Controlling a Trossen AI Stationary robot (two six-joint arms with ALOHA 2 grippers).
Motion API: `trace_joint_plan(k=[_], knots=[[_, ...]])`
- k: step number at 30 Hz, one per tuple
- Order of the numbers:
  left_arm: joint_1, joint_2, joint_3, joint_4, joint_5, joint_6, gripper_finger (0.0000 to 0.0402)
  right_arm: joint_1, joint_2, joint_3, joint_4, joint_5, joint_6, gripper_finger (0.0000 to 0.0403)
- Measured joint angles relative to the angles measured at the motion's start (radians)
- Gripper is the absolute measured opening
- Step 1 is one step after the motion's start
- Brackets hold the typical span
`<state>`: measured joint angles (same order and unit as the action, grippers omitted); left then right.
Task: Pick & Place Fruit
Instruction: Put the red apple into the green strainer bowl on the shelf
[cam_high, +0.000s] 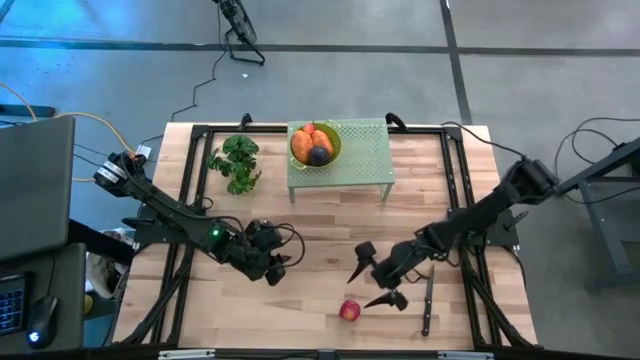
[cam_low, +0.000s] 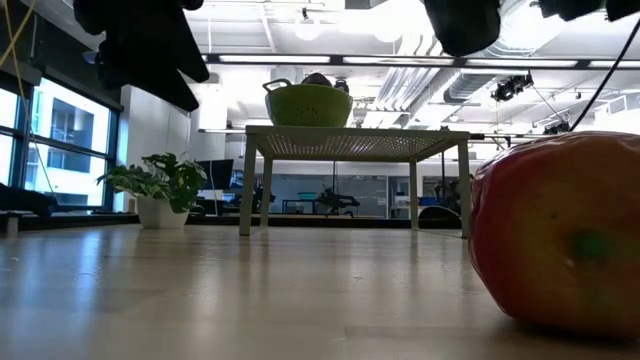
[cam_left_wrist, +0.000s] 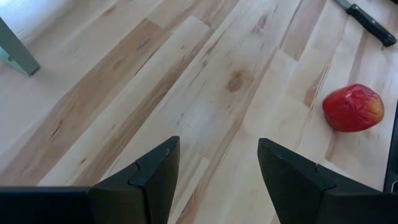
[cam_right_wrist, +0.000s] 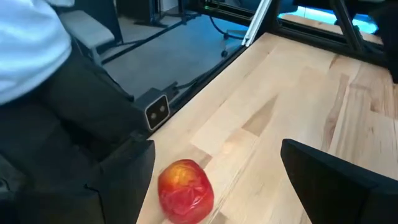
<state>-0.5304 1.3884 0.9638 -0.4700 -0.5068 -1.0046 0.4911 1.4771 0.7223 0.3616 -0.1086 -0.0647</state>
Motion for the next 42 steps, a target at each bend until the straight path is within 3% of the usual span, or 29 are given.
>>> trace_joint_plan(k=[7,17,42], knots=[[0.000,0.000,0.000,0.001,0.000,0.000,0.0212,0.000,0.099,0.000,0.077,-0.056,-0.022,0.0341],[0.000,0.000,0.000,0.005,0.000,-0.001,0.0212,0.022,0.230,0.000,0.163,-0.057,-0.058,0.0341],[0.000,0.001,0.001,0.006,-0.002,-0.026,0.0212,0.046,0.410,0.000,0.332,-0.050,-0.099,0.0341]])
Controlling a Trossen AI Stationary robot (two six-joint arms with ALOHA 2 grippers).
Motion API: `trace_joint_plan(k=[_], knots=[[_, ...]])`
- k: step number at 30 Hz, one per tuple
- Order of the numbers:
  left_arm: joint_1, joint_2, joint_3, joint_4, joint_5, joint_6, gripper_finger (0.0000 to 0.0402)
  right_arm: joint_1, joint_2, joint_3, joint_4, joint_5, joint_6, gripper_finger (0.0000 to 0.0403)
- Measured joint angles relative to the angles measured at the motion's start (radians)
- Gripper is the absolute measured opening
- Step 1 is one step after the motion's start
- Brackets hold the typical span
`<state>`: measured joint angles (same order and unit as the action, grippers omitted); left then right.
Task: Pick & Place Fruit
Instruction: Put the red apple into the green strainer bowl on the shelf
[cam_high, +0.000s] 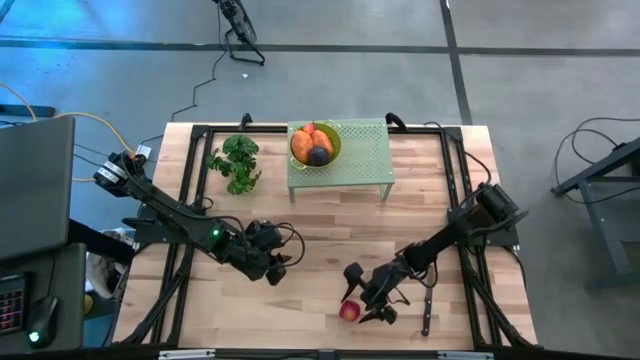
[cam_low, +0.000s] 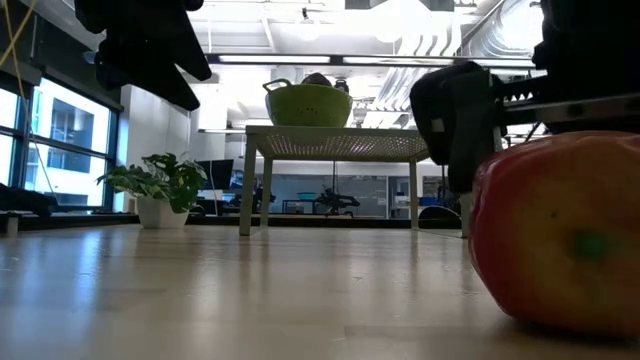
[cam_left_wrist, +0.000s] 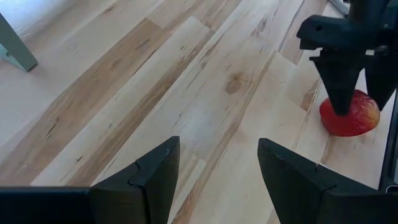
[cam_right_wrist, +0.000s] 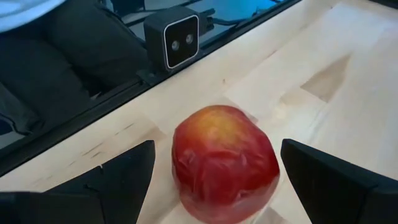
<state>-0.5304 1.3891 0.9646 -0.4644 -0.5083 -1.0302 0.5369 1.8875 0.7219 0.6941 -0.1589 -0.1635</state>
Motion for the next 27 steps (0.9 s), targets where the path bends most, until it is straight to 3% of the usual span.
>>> trace_joint_plan(k=[15,27], knots=[[0.000,0.000,0.000,0.000,-0.001,0.001,0.0212,0.000,0.083,0.001,0.076,0.001,0.016,0.0337],[0.000,0.000,0.000,-0.002,-0.002,0.004,0.0212,0.000,0.083,0.001,0.074,0.000,0.021,0.0253]])
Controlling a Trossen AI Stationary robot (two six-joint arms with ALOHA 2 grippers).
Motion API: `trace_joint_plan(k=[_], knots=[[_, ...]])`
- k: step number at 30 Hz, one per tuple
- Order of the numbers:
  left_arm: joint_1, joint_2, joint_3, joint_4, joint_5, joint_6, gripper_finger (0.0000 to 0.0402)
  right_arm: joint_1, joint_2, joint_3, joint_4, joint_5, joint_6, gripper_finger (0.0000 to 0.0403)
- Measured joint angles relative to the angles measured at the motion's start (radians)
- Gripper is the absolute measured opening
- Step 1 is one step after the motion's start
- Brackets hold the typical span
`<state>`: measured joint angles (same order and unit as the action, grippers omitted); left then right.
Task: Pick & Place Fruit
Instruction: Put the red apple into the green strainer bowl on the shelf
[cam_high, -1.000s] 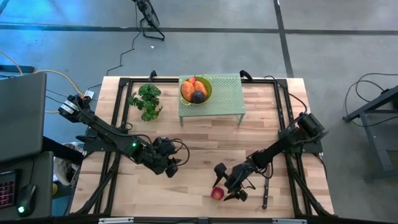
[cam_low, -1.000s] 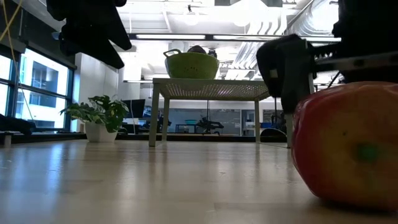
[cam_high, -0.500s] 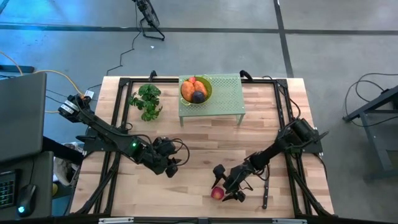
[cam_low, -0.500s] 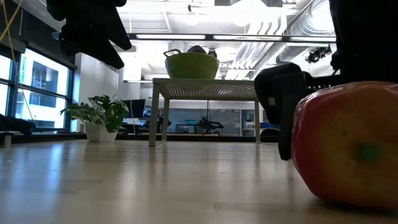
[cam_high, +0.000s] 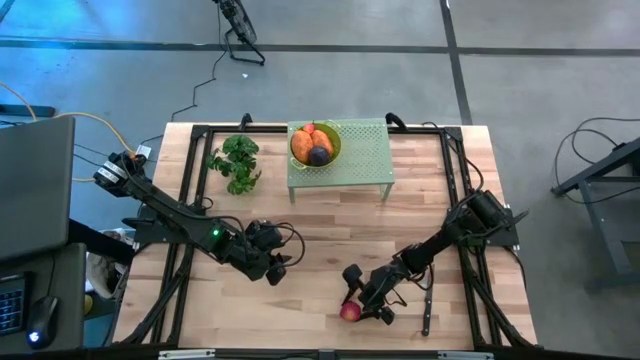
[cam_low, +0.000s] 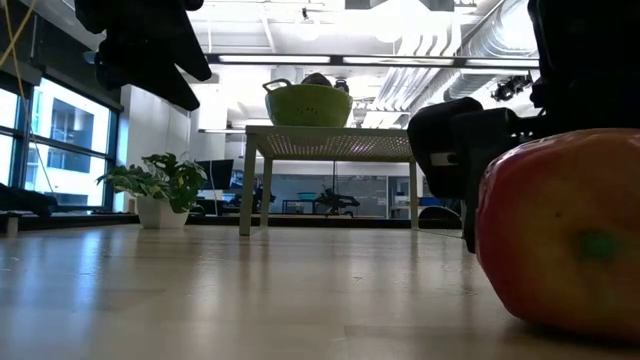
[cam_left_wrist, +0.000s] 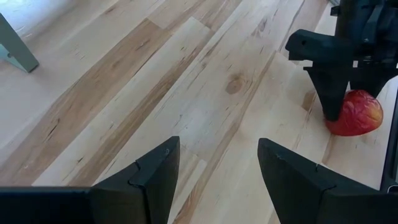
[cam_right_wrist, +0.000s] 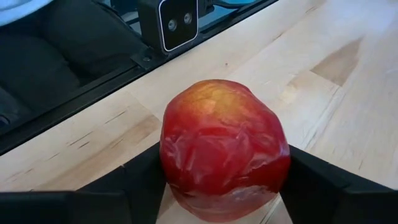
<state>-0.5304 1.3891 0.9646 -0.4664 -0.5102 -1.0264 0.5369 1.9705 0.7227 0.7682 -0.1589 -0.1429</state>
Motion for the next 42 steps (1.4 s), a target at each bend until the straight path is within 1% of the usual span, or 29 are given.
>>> trace_joint_plan(k=[3,7,9,17,24,26,31,42], knots=[[0.000,0.000,0.000,0.000,0.000,0.000,0.0212,0.000,0.000,0.000,0.000,0.000,0.000,0.0241],[0.000,0.000,0.000,0.000,0.000,0.000,0.0212,0.000,0.000,0.000,0.000,0.006,0.003,0.0244],[0.000,0.000,0.000,0.000,0.000,0.000,0.0212,0.000,0.000,0.000,0.000,0.025,0.020,0.0246],[0.000,0.000,0.000,-0.001,0.000,-0.004,0.0212,-0.012,-0.015,0.000,0.000,0.033,0.104,0.0238],[0.000,0.000,0.000,-0.017,0.001,-0.003,0.0212,-0.021,-0.055,0.000,0.009,0.102,0.156,0.0241],[0.000,0.000,0.000,-0.032,0.001,-0.002,0.0212,-0.023,-0.081,0.000,0.003,0.148,0.174,0.0242],[0.000,0.000,0.000,-0.062,0.001,-0.001,0.0212,-0.031,-0.143,0.000,0.001,0.224,0.176,0.0242],[0.000,0.000,0.000,-0.068,0.001,-0.009,0.0212,-0.079,-0.294,0.000,0.004,0.317,0.177,0.0242]])
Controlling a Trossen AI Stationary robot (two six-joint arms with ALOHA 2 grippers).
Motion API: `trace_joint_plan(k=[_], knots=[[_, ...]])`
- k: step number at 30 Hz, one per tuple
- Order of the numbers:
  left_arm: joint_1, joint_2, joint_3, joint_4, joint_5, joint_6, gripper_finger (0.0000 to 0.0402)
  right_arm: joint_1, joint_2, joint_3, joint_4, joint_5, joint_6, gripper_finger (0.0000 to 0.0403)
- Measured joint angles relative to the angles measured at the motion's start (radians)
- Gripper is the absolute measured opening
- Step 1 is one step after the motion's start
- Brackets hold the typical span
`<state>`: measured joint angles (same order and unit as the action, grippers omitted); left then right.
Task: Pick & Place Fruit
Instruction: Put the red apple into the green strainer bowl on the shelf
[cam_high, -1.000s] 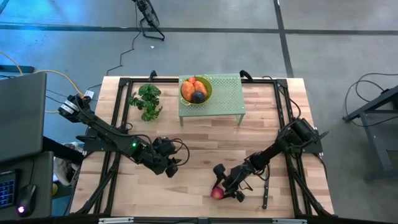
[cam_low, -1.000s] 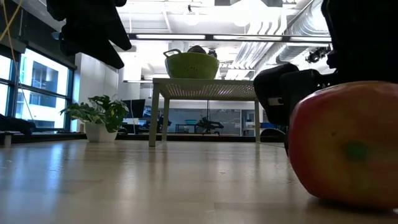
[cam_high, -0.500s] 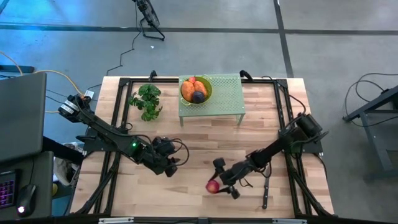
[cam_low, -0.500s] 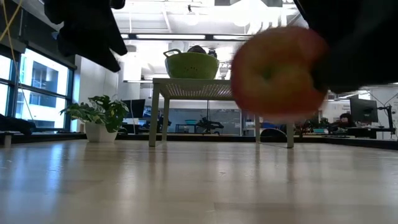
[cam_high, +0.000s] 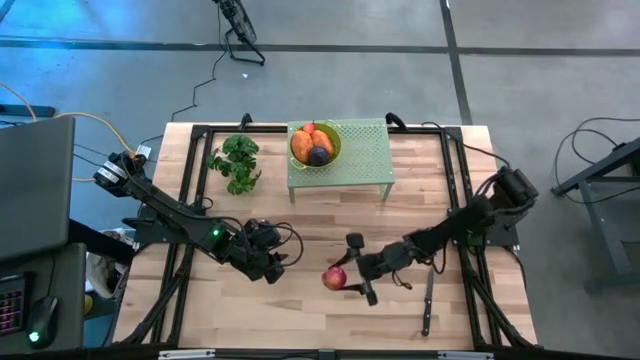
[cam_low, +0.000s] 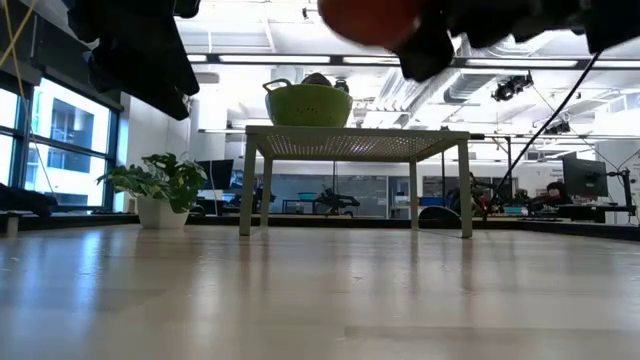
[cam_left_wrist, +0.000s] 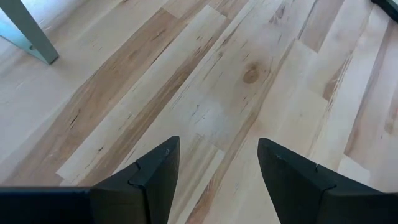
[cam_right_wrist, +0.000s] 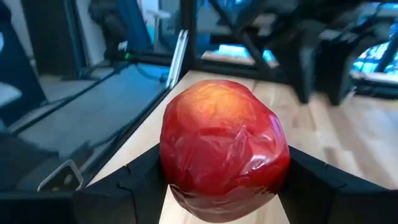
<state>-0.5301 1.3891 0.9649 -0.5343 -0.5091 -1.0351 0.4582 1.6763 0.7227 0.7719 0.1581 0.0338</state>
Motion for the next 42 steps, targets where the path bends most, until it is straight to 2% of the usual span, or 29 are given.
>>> trace_joint_plan(k=[11,17,28,42], knots=[[0.000,0.000,0.000,0.000,0.000,0.014,0.0212,-0.083,-0.095,0.000,0.009,0.000,0.000,0.0243],[0.000,0.000,0.000,0.006,0.000,0.043,0.0212,-0.141,-0.096,0.000,0.091,0.000,0.002,0.0243],[0.000,0.000,0.000,0.001,0.000,0.052,0.0212,-0.279,-0.095,0.000,0.102,0.000,0.095,0.0243],[0.000,0.000,0.000,0.006,0.000,0.088,0.0212,-0.426,-0.095,0.020,0.197,-0.004,0.101,0.0243]])
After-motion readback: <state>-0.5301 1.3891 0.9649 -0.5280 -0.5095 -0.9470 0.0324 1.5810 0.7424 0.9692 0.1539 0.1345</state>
